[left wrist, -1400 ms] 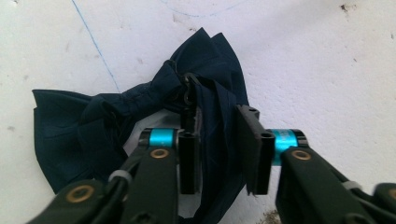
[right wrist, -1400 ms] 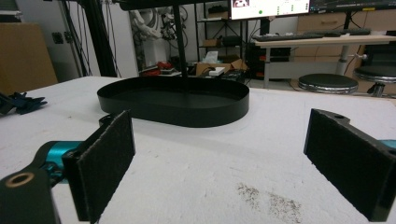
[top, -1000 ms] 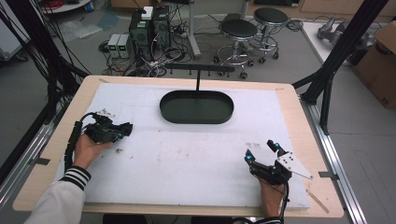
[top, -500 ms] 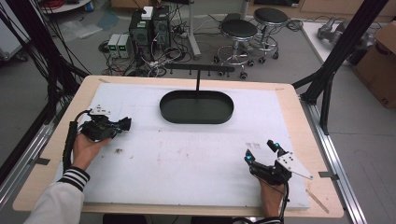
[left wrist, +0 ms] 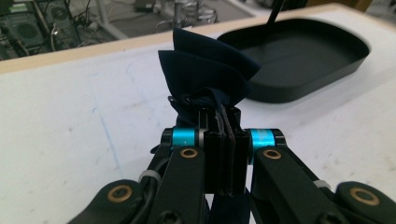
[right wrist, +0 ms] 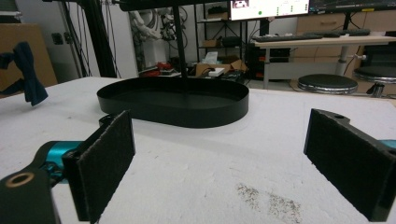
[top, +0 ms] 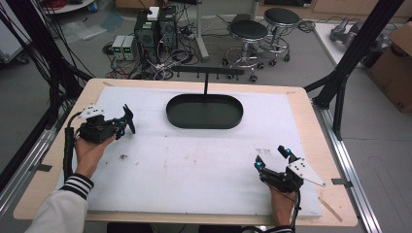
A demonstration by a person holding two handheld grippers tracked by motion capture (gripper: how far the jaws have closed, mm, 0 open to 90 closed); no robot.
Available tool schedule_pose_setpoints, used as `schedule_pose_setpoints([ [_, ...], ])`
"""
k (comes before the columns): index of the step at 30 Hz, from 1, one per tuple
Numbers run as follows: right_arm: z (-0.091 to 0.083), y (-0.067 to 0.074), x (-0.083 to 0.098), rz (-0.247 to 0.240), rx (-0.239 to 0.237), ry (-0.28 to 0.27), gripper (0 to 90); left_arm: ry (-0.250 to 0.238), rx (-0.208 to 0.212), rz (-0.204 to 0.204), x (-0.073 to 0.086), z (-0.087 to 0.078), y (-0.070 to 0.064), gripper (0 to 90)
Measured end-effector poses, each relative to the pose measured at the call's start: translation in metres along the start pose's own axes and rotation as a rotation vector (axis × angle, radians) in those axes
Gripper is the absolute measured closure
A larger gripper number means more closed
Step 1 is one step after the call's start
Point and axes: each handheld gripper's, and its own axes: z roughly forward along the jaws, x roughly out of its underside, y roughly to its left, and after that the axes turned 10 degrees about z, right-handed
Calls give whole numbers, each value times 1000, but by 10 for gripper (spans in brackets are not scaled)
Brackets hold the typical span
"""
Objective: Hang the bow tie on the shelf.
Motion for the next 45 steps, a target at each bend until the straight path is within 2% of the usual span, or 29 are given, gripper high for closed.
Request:
schedule_pose_setpoints([
  [7, 0, 0, 0, 0, 0, 0, 78, -66, 18, 0, -5, -2, -5, 878],
  [11, 0, 0, 0, -2, 0, 0, 78, -82, 34, 10, -16, 0, -10, 878],
  [17, 0, 0, 0, 2, 1, 1, 78, -84, 65, 49, -36, 6, -20, 878],
  [21, 0, 0, 0, 3, -1, -1, 78, -82, 72, 72, -46, 12, -25, 878],
  [28, 0, 0, 0, 3, 0, -2, 78, -75, 93, 68, -57, 23, -32, 879],
  [34, 0, 0, 0, 6, -1, 0, 78, -72, 129, 106, -74, 35, -41, 879],
  [38, 0, 0, 0, 6, 0, -1, 78, -83, 151, 108, -85, 46, -47, 879],
  [42, 0, 0, 0, 10, 2, 2, 78, -80, 173, 135, -96, 56, -55, 879],
  [45, 0, 0, 0, 10, 2, 2, 78, -87, 190, 122, -102, 64, -59, 879],
])
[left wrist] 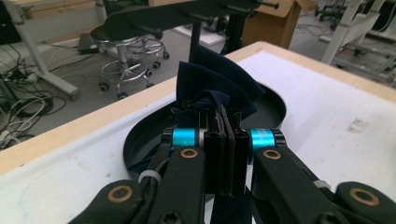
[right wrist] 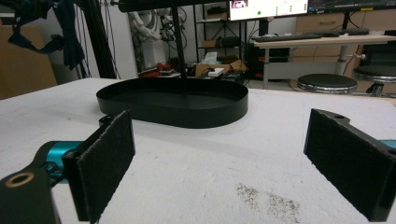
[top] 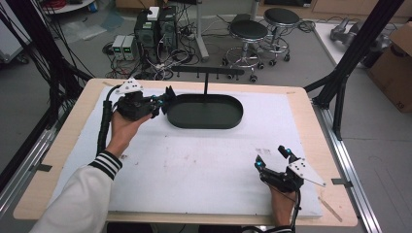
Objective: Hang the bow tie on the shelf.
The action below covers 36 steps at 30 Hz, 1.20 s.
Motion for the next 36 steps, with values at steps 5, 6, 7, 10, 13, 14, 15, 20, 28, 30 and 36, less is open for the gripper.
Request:
schedule_pose_setpoints([
  [5, 0, 0, 0, 1, 0, -1, 78, -1, 18, 8, -10, 12, -1, 879],
  [6, 0, 0, 0, 3, 0, -2, 78, -2, 23, 7, -11, 14, -1, 879],
  [7, 0, 0, 0, 3, 0, -2, 78, -3, 27, 12, -12, 16, -2, 879],
  [10, 0, -1, 0, 5, 0, -7, 78, -5, 38, 13, -16, 23, -1, 879],
  [13, 0, -1, 0, 9, -2, -7, 78, -12, 47, 13, -21, 30, -2, 879],
  [14, 0, -1, 0, 12, -2, -7, 78, -14, 47, 17, -22, 32, -2, 879],
  [15, 0, -1, 0, 14, -1, -6, 78, -11, 49, 23, -24, 34, -2, 879],
  [20, 0, -1, 0, 18, -2, -6, 78, -34, 50, 25, -33, 43, 1, 879],
  [28, 0, -1, 0, 19, -1, -7, 78, -60, 48, -12, -39, 54, 12, 880],
  [30, 0, -1, 0, 16, -2, -7, 78, -63, 52, -23, -41, 55, 14, 880],
  [36, 0, -1, 0, 18, 0, -6, 78, -67, 44, -54, -43, 60, 21, 880],
])
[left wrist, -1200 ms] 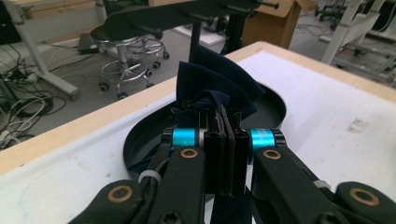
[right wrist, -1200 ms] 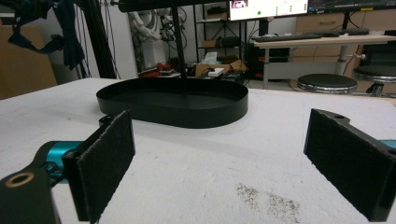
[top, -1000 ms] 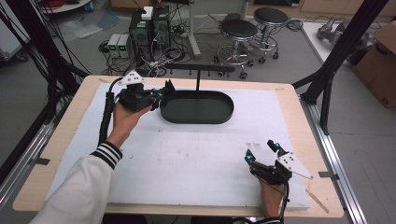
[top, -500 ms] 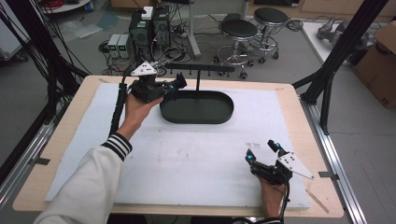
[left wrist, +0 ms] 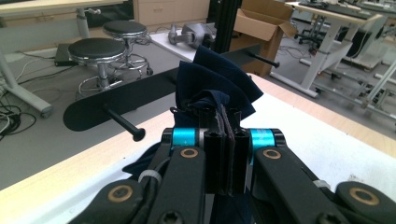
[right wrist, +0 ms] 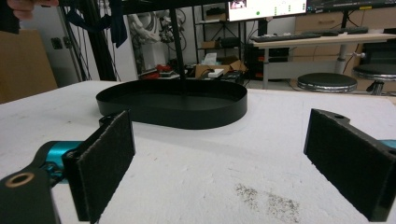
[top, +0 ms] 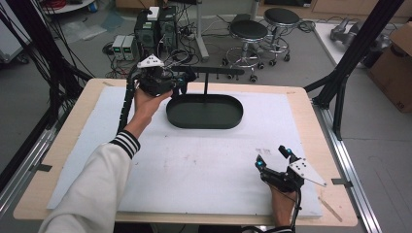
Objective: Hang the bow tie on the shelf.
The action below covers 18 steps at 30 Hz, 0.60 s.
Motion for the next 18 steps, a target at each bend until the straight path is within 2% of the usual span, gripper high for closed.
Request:
schedule_pose_setpoints([
  [3, 0, -1, 0, -1, 1, -5, 78, 14, -5, 5, 2, 2, 2, 880],
  [10, 0, -1, 0, -2, 0, -4, 78, 10, -25, -24, 3, 7, 11, 880],
  [14, 0, -1, 0, 1, 0, -3, 78, 11, -52, -21, 4, 9, 16, 880],
  [18, 0, -1, 0, -1, 0, -6, 78, -1, -69, -41, 6, 9, 21, 880],
])
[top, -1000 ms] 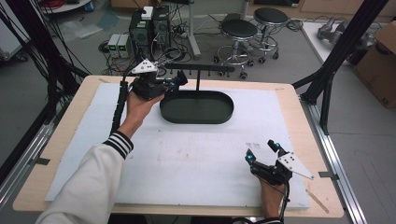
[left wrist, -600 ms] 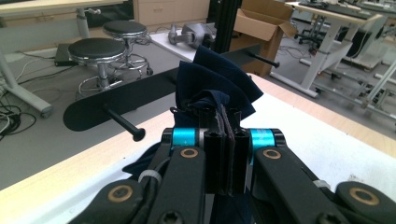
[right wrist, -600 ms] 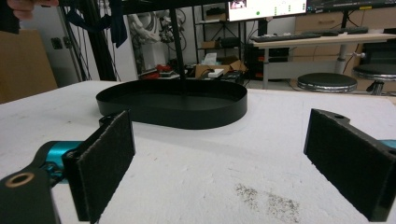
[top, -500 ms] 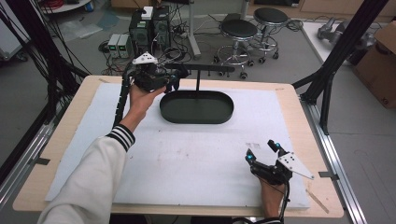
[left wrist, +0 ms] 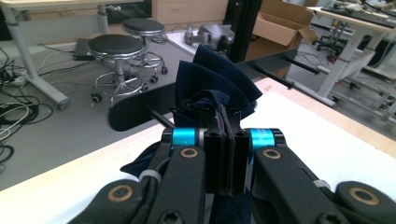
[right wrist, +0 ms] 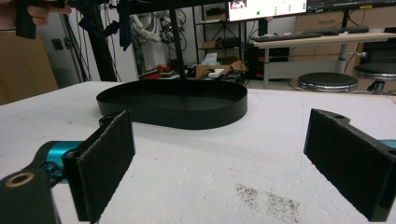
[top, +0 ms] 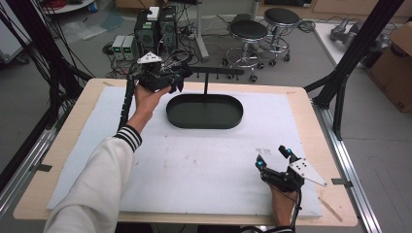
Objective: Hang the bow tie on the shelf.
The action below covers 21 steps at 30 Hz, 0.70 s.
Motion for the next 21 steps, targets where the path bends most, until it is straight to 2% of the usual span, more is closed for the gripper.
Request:
schedule_pose_setpoints([
  [6, 0, 0, 0, 6, 1, 3, 78, 0, -23, 8, 2, 0, 4, 879],
  [9, 0, 0, 0, 5, 1, 3, 78, -13, -22, -13, 3, -1, 8, 880],
  [12, 0, 0, 0, 4, 1, 2, 78, -21, -35, -10, 2, -1, 9, 880],
  [14, 0, 0, 0, 1, -1, 1, 78, -26, -30, -32, 3, -2, 12, 880],
  [16, 0, 0, 0, 0, -1, 0, 78, -20, -34, -12, 3, -2, 12, 880],
  [21, 0, 0, 0, 5, 1, 2, 78, -22, -43, -20, 4, -2, 14, 880],
])
